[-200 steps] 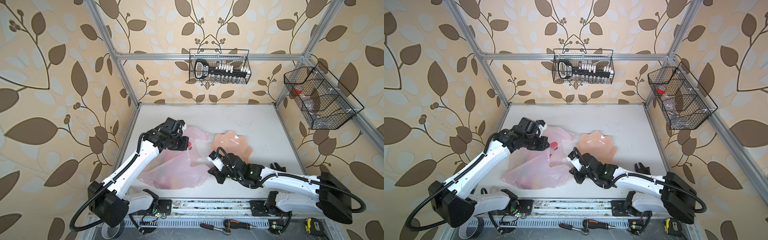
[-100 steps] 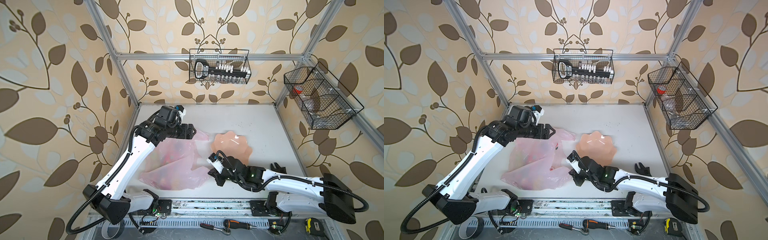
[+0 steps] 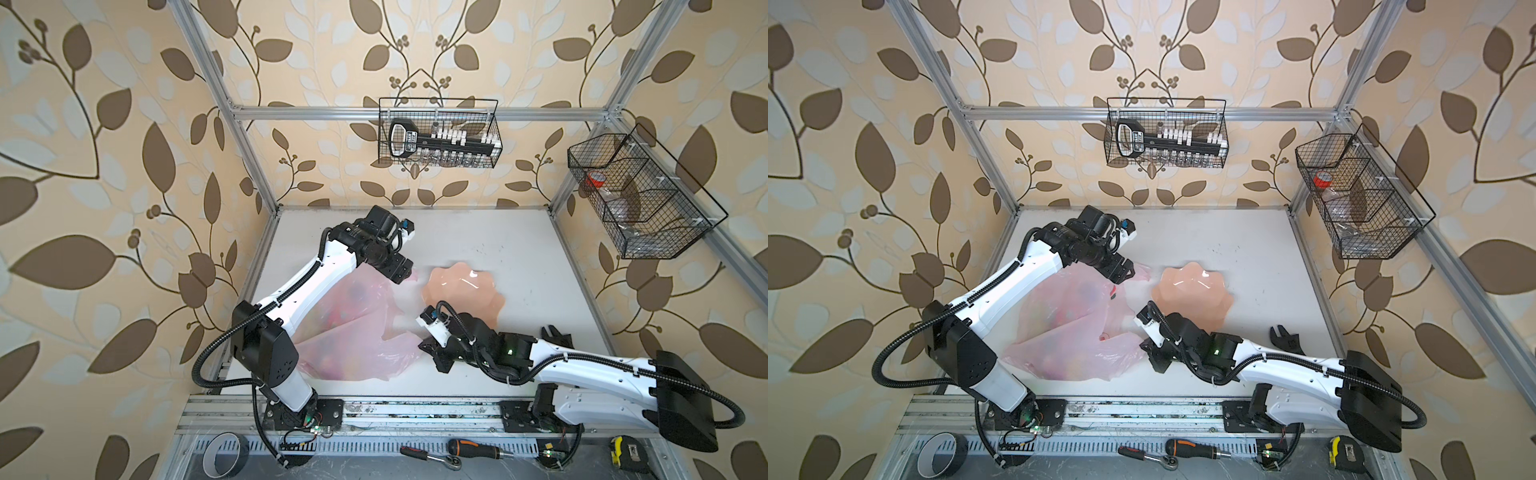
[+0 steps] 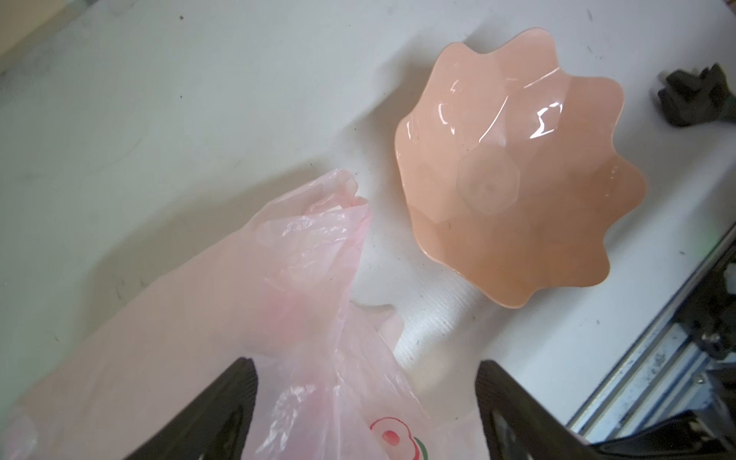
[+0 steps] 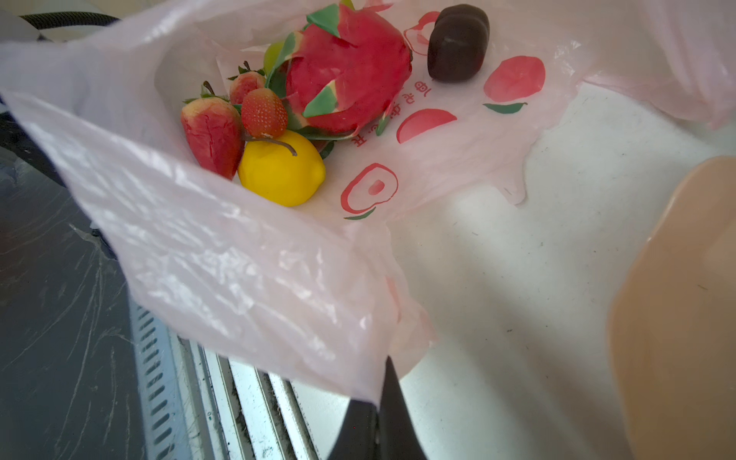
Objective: Place the fruits into the plastic bag
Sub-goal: Pick up the plastic bag from the middle-left of the table.
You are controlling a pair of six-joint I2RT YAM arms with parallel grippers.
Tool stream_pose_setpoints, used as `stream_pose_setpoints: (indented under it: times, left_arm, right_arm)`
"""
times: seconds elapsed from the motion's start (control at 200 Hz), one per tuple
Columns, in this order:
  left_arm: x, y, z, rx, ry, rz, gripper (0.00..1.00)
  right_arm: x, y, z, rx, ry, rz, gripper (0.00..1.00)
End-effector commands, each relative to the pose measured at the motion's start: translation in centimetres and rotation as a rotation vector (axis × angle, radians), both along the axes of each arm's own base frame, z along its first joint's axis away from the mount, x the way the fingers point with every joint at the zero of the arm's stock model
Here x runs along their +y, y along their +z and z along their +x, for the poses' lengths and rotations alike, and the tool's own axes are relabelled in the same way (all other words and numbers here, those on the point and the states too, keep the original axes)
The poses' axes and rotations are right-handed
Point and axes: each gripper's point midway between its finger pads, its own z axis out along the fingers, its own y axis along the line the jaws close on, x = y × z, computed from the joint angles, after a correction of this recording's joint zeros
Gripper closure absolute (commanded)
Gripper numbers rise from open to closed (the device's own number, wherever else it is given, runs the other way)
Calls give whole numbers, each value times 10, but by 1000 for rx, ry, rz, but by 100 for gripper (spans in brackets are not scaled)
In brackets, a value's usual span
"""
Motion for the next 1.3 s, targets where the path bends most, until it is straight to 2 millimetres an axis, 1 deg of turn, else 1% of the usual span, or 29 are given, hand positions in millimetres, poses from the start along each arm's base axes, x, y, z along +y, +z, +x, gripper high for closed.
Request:
stream_pose_setpoints:
  times: [0.0,0.175,0.27,0.365,0.57,0.76,0.975,1.04,1.08,1.23,1.295]
  left_arm:
    - [-14,12,11,-175,-163,19,12]
    - [-30,-5,22,-224,-271,52,12]
    - [-34,-22,31,-203,-309,96,12]
    - [-34,-37,41,-179,-321,155,13]
    - [-34,-60,59,-191,-326,242,13]
    - [-32,-86,64,-171,-342,313,13]
    - [-27,-105,65,-152,-354,362,15]
    - [-26,-109,64,-148,-352,368,18]
    - [-27,-111,63,-145,-355,364,21]
    - [-23,-116,63,-142,-347,376,43]
    - [-22,-115,62,-148,-350,379,51]
  right_arm:
    - [0,10,0,-16,-1,6,100]
    - [-3,10,-4,-4,11,-4,100]
    - [-4,12,-5,-7,13,-5,100]
    - [-6,12,-6,-5,18,-8,100]
    - [-7,12,-8,0,23,-9,100]
    - [-7,11,-9,6,34,-13,100]
    - [-11,8,-8,20,30,-17,100]
    - [-11,8,-7,22,28,-15,100]
    - [-12,7,-6,23,26,-17,100]
    - [-14,8,-3,22,20,-18,100]
    - [-15,8,-1,23,17,-16,100]
